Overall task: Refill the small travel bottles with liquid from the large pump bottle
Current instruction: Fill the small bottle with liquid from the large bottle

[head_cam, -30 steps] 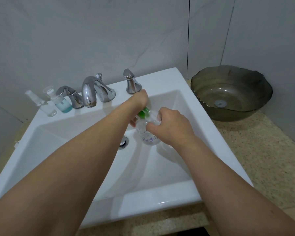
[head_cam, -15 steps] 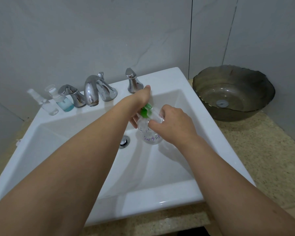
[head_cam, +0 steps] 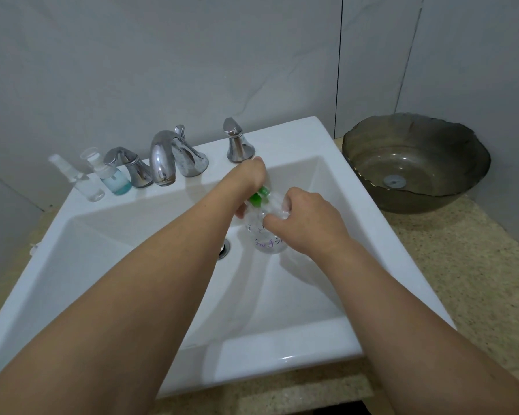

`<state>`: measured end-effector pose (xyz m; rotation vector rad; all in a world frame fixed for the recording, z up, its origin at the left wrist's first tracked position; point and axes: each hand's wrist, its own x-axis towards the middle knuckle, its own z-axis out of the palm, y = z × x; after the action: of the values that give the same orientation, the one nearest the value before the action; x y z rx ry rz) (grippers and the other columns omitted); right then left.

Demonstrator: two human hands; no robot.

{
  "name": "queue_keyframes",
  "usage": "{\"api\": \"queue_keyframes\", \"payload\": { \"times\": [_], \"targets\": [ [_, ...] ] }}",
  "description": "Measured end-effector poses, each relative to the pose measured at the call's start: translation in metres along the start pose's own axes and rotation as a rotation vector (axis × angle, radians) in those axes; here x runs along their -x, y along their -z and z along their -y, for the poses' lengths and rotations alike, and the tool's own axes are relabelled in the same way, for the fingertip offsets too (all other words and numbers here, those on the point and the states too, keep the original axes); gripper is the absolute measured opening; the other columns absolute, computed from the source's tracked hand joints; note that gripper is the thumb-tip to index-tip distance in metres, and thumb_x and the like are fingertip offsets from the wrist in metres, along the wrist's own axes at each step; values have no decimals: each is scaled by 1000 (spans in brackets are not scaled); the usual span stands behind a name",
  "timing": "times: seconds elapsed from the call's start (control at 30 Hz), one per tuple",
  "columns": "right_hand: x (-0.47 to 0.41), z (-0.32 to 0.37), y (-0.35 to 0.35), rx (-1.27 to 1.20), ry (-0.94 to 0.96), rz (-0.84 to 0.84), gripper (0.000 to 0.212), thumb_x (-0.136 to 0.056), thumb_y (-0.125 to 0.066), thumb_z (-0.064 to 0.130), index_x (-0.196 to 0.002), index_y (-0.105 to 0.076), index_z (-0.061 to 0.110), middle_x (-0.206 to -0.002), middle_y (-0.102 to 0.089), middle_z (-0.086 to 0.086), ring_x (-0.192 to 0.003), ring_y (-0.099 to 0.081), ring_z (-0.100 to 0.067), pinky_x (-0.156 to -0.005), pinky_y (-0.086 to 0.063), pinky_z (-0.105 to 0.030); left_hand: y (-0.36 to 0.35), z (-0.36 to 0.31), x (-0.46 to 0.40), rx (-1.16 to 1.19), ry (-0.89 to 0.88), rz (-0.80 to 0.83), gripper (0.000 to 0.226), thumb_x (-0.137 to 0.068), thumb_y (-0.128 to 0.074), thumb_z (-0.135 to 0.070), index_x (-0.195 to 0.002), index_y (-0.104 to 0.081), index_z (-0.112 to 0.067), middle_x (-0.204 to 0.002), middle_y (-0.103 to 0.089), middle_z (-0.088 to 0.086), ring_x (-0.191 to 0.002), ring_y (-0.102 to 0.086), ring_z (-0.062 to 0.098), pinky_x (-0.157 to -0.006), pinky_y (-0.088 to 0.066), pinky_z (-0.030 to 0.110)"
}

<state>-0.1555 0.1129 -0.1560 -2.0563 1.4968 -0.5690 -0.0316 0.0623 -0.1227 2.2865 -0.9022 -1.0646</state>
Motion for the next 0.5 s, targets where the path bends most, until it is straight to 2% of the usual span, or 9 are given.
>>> {"api": "queue_keyframes", "payload": {
  "times": [0.13, 0.2, 0.27, 0.3, 0.37, 0.43, 0.5],
  "targets": [
    [-1, 2, 0, 3, 19, -19, 34, -78, -62, 46, -89, -52, 16, -78, -55, 2, -74, -56, -24, -62, -41, -32, 8, 2, -8, -69, 18, 76, 66, -96, -30, -55, -118, -61, -2, -103, -69, 21, -95, -68, 47, -95, -55, 53],
    [-1, 2, 1, -15, 31, -44, 33, -78, -63, 46, -89, -52, 16, -79, -56, 2, -74, -56, -24, -62, -40, -32, 15, -1, -10, -99, 27, 178, 76, -94, -34, -72, -121, -59, -5, -108, -67, 17, -98, -66, 42, -98, -52, 52],
    [-1, 2, 2, -10, 43, -64, 33, -78, -63, 46, -88, -52, 16, -78, -56, 3, -74, -56, -24, -61, -40, -32, 23, -5, -11, -101, 51, 293, 85, -90, -36, -80, -128, -57, -6, -115, -68, 16, -99, -67, 39, -102, -48, 57],
    [-1, 2, 2, -6, 46, -71, 33, -78, -62, 46, -88, -51, 16, -78, -56, 3, -73, -55, -23, -61, -39, -32, 26, -5, -11, -101, 63, 332, 88, -89, -36, -81, -131, -56, -7, -118, -69, 16, -99, -68, 40, -101, -48, 58],
    [-1, 2, 1, -5, 49, -73, 32, -78, -62, 45, -87, -50, 16, -76, -55, 4, -72, -55, -23, -60, -38, -32, 27, -7, -10, -113, 76, 358, 89, -90, -34, -81, -132, -56, -6, -119, -69, 17, -98, -69, 42, -91, -51, 57],
    [-1, 1, 1, -11, 47, -73, 32, -78, -62, 45, -86, -50, 16, -75, -54, 4, -72, -54, -23, -60, -37, -32, 22, -7, -9, -138, 60, 312, 83, -93, -32, -77, -126, -58, -6, -115, -69, 18, -96, -69, 43, -77, -54, 53],
    [-2, 1, 2, -20, 37, -71, 34, -78, -62, 46, -87, -50, 16, -77, -55, 3, -73, -55, -24, -61, -39, -33, 17, -6, -8, -156, 17, 232, 70, -98, -32, -66, -114, -61, -4, -105, -69, 18, -90, -68, 43, -72, -56, 50]
  ]
}}
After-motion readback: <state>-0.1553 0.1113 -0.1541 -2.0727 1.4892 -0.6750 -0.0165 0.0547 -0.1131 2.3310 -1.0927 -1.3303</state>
